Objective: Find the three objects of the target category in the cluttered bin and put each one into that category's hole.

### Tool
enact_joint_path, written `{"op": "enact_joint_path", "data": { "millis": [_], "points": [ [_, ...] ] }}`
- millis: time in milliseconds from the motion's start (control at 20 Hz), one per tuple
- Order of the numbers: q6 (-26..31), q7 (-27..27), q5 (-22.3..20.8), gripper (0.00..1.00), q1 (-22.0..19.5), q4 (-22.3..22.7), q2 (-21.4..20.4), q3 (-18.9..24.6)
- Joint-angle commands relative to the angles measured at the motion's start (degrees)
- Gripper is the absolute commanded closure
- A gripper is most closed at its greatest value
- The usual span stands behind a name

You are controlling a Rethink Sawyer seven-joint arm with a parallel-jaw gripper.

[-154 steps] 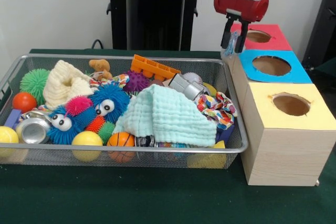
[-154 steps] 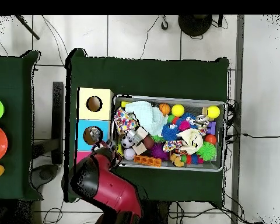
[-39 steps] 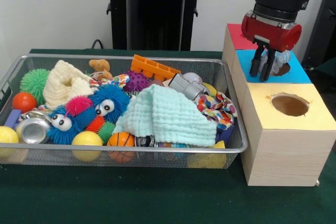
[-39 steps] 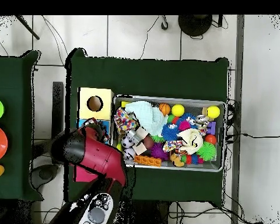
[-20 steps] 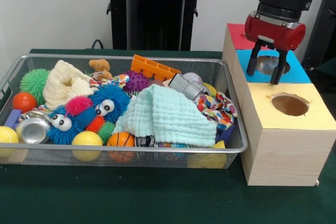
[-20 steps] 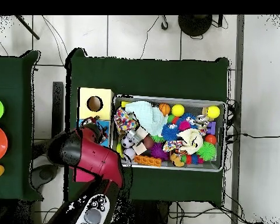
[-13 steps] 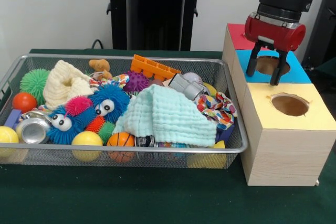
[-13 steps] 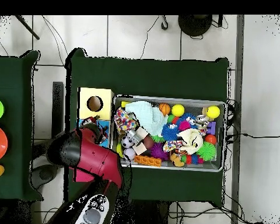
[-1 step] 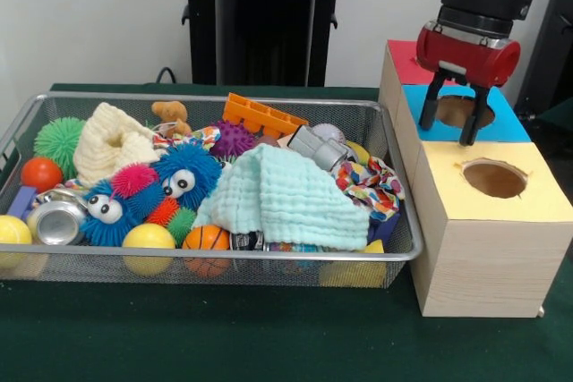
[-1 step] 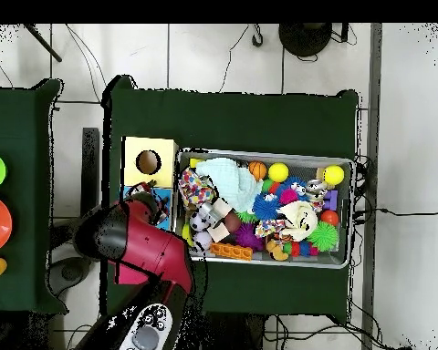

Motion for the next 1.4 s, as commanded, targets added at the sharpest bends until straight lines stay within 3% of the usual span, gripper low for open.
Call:
{"op": "enact_joint_path", "data": {
  "millis": [50, 600, 1400],
  "points": [
    [0.0, 5.2, -3.3, 0.00, -5.7, 2.7, -0.6, 7.4],
    [-1.4, 1.1, -9.5, 0.00, -13.4, 2.1, -2.1, 11.0],
    [-2.1, -0.4, -19.9, 0.00, -21.5, 0.7, -3.9, 14.3]
  ]
}}
